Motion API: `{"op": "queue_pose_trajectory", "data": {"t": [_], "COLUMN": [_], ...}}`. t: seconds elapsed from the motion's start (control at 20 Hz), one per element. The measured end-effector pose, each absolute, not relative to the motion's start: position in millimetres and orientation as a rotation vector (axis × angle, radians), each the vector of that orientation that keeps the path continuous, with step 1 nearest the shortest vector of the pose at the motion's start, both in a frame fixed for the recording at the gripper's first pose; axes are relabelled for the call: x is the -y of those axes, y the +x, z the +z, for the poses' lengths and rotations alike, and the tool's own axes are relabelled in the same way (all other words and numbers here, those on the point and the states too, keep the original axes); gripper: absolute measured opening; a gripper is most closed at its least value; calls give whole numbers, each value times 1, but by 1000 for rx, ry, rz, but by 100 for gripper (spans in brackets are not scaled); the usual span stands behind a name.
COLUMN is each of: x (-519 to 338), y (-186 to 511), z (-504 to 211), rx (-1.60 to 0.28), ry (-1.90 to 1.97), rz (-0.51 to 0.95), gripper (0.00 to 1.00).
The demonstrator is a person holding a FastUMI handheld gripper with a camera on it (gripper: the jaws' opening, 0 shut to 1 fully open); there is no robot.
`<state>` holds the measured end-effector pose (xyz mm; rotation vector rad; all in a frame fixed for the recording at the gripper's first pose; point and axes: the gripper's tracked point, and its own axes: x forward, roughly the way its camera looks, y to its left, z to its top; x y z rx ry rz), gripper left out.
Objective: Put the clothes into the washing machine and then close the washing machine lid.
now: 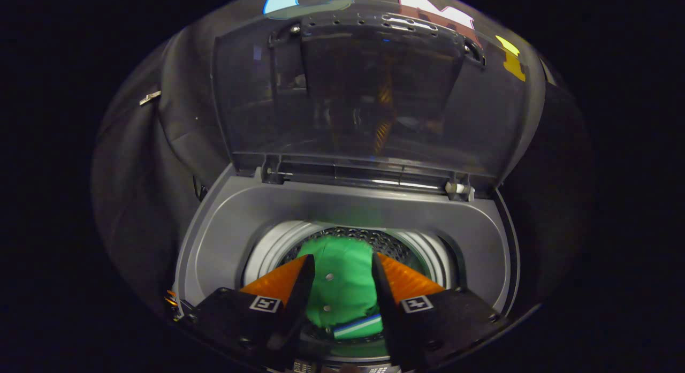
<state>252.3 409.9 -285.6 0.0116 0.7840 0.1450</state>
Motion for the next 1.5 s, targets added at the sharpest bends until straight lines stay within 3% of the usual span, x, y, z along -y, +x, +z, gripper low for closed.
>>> {"op": "queue_pose_trajectory", "data": {"t": [0.2,0.5,0.75,1.5], "x": [-417,-419,-403,-338], "y": [251,257,261,308], "z": [-283,-273,-248,-41], "rx": [-790,-726,-671,-305], "ry": [47,40,39,-5], "rz": [179,211,156,58], "gripper": [97,100,100,99]}}
